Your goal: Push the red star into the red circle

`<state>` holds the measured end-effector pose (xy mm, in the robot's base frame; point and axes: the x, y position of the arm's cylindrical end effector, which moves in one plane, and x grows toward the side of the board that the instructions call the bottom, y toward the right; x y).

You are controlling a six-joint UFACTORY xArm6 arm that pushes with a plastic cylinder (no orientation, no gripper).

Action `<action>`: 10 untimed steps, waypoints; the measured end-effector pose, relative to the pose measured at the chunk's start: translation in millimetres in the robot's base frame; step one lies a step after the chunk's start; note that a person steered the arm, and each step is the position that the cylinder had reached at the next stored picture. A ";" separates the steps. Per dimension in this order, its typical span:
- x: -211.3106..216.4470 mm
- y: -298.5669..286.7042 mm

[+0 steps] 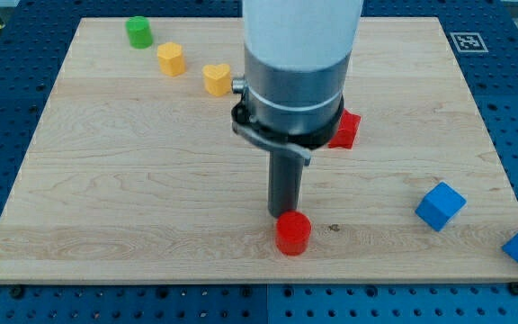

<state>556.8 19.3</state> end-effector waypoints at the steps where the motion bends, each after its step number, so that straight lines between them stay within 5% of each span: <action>1: -26.0 17.7; 4: -95.1 242.0; 5: -136.4 230.7; 8: -129.8 -9.7; 10: -130.9 58.0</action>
<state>426.0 77.2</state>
